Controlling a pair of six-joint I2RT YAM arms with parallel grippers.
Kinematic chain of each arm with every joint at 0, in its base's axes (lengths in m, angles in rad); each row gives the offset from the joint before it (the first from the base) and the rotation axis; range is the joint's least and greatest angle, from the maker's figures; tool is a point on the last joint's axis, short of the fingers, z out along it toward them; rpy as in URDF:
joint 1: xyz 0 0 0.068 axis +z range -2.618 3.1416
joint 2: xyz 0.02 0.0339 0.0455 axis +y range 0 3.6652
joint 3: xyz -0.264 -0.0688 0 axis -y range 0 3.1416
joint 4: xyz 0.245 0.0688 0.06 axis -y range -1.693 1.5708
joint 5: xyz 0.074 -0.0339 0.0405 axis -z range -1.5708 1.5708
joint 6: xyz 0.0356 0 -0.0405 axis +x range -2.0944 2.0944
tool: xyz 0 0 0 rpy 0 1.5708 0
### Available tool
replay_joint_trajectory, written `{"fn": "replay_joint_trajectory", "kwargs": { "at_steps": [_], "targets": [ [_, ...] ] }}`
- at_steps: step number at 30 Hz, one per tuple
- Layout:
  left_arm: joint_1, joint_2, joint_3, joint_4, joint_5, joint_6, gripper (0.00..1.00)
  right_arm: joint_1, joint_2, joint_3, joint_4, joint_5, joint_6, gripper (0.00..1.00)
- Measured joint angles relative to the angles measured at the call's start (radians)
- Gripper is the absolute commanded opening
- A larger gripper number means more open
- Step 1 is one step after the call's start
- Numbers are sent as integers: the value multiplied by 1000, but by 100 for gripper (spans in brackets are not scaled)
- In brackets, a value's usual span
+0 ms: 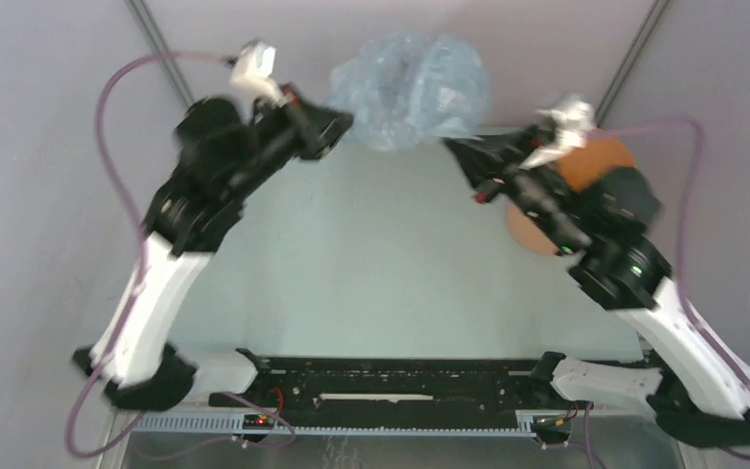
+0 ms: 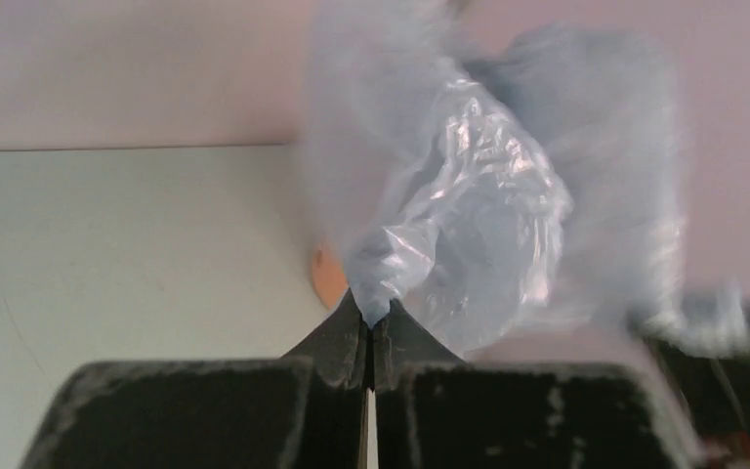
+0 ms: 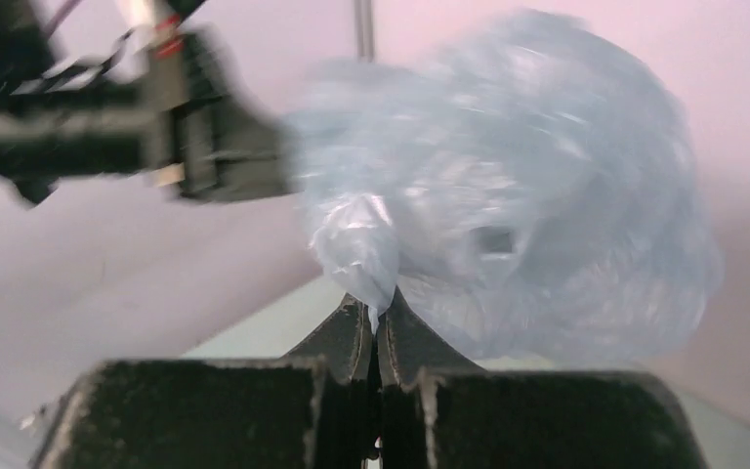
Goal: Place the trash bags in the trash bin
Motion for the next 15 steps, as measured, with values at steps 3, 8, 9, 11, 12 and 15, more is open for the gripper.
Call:
{"fn": "replay_joint_trajectory", "kwargs": {
  "at_steps": [3,8,9,11,12,15],
  "targets": [
    [-65,-236,-255,112,-18,-10,0,0,-179,-150,100,29,-10,0],
    [29,-478,-901,220,13,-205,0,-107,-200,-406,64,37,92,0],
    [33,-455,-1032,217,37,-245,0,-114,-177,-467,27,32,114,0],
    [35,-368,-1226,183,77,-304,0,-127,-106,-592,-63,10,160,0],
    [36,-336,-1304,135,94,-330,0,-131,-61,-647,-118,-1,176,0],
    [49,-364,-1319,26,117,-350,0,-141,-19,-708,-279,-31,205,0]
  ]
}}
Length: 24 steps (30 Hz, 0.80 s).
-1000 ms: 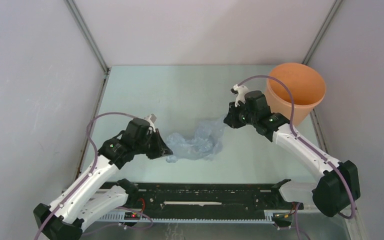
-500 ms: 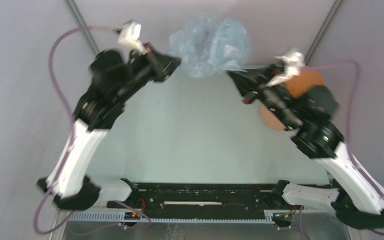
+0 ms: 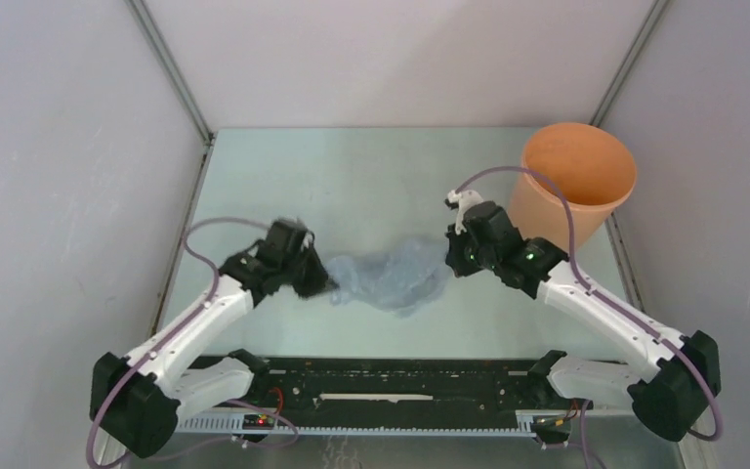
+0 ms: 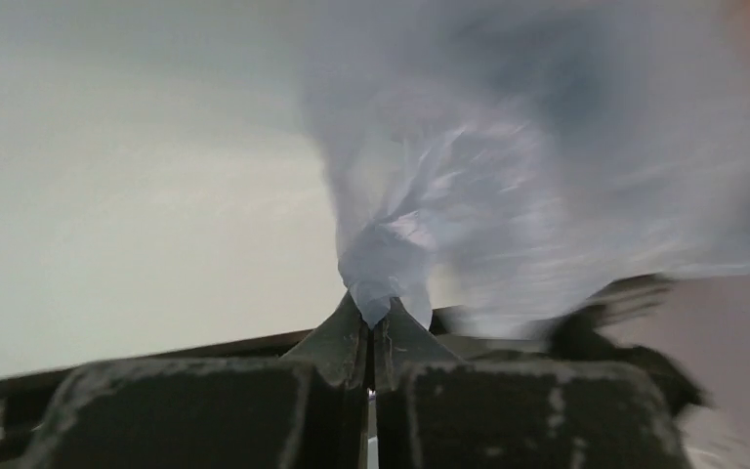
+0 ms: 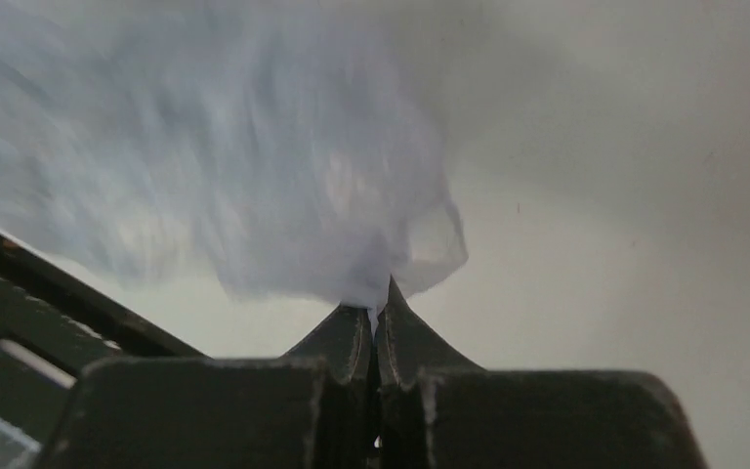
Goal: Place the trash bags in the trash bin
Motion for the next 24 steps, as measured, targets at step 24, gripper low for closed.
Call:
{"fn": "replay_joint_trajectory", "kwargs": {
  "at_steps": [24],
  "targets": [
    [45,19,89,100,-15,66,0,73,55,78,118,22,2,0]
  ]
}}
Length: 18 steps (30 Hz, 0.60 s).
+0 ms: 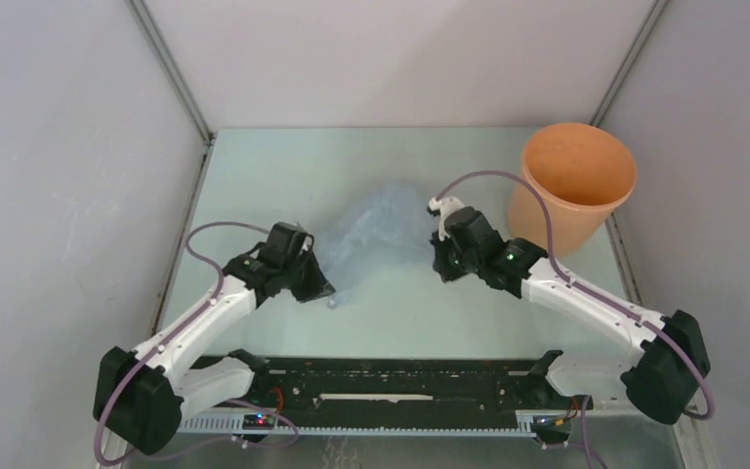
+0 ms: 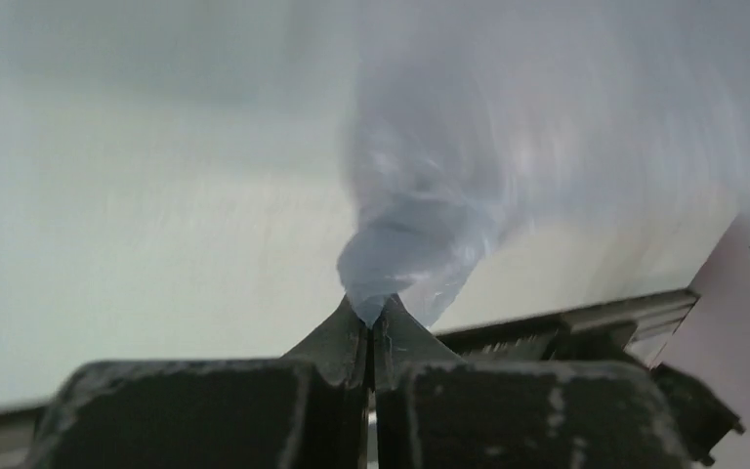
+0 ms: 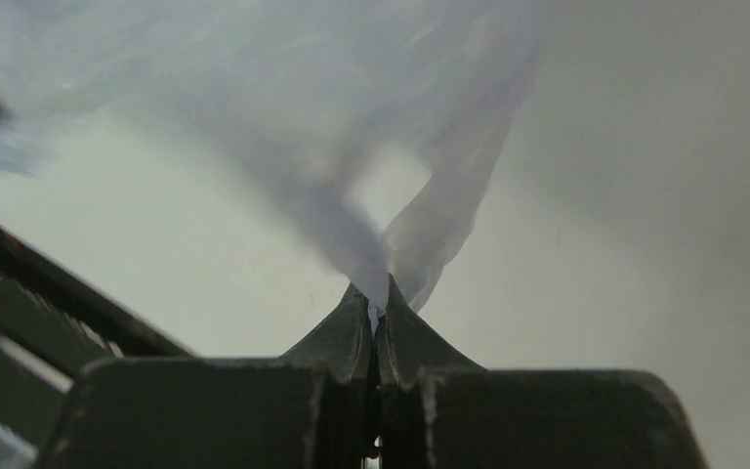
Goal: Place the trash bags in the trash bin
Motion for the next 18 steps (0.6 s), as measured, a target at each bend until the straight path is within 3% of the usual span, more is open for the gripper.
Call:
{"fn": "replay_joint_trajectory", "kwargs": {
  "at_steps": [2,5,11,13,14,16,18],
  "targets": [
    [0,-14,-29,-109,29,-8,0,4,16,-34,-137,-8,10,0],
    [1,-3,198,-155,64,20,0,-19,-27,132,-211,-21,15,0],
    [7,351,1228,-102,76,145,0,-74,67,912,-77,-18,-18,0],
    [4,453,1548,-76,74,179,0,-32,34,999,34,-16,-57,0],
    [-1,460,1622,-24,67,201,0,-11,-2,988,87,-17,-74,0],
    [-15,336,1529,72,35,242,0,6,-98,871,198,-23,-95,0],
    [-24,150,1271,127,-25,248,0,-21,-205,698,288,-12,-96,0]
  ]
}}
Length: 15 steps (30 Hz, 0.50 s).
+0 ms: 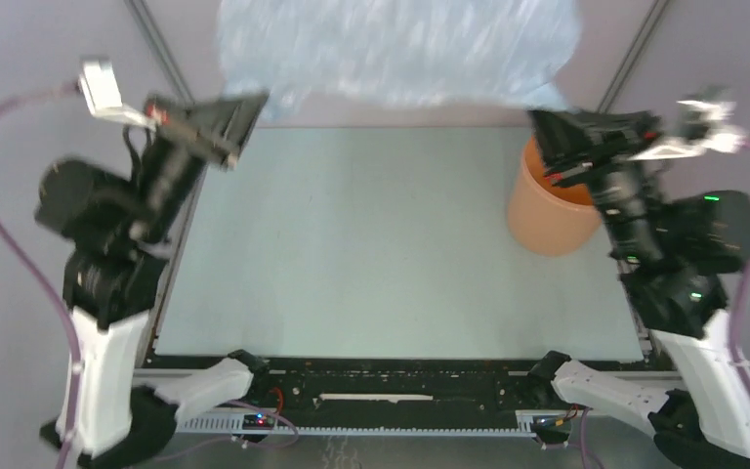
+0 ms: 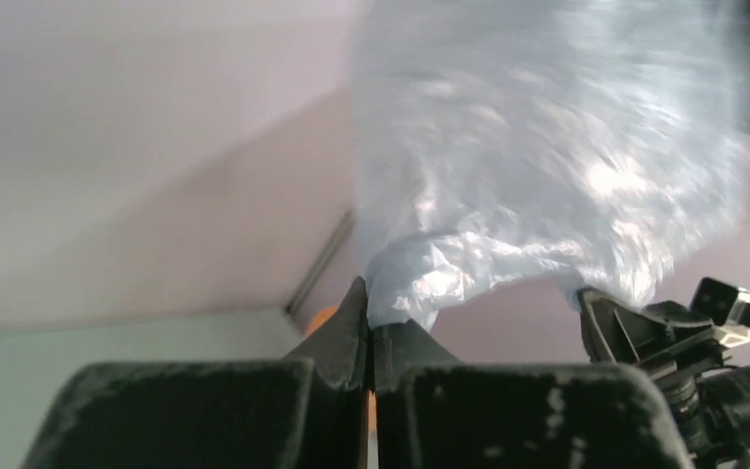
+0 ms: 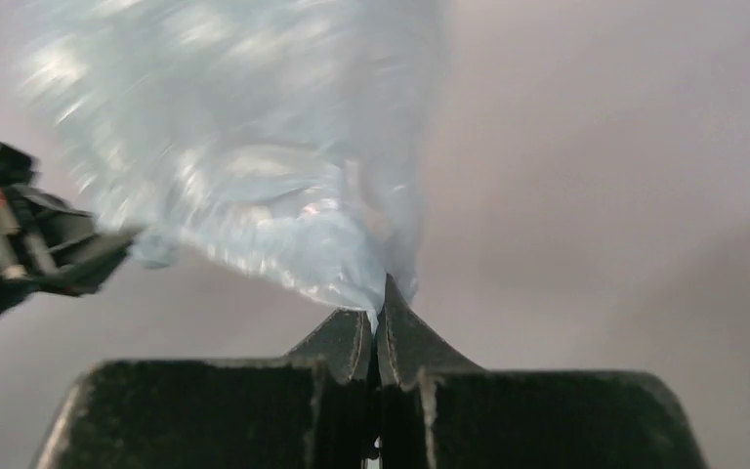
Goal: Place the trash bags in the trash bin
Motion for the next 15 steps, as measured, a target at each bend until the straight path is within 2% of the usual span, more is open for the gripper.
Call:
{"fn": "replay_joint_trajectory", "kwargs": {
  "at_steps": [2,4,7,9,10,12,14,15],
  "targets": [
    [12,-207,-313,28,-65,-21,0,-44,-26,-142,24,-8,18,0],
    [42,-319,-582,34,-82,-59,0,-68,15,-281,-14,-29,47,0],
    [52,-287,-982,39,-27,-126,0,-75,172,-495,-142,-70,91,0],
    [48,-201,-1160,-2,13,-171,0,-63,267,-614,-249,-88,116,0],
    [45,-179,-1228,-51,26,-192,0,-55,292,-663,-313,-98,124,0],
    [43,-190,-1250,-162,41,-213,0,-41,286,-702,-430,-114,135,0],
    [51,-202,-1130,-216,46,-212,0,-42,242,-651,-470,-124,139,0],
    [57,-188,-1036,-234,47,-207,0,-51,226,-572,-490,-126,138,0]
  ]
}}
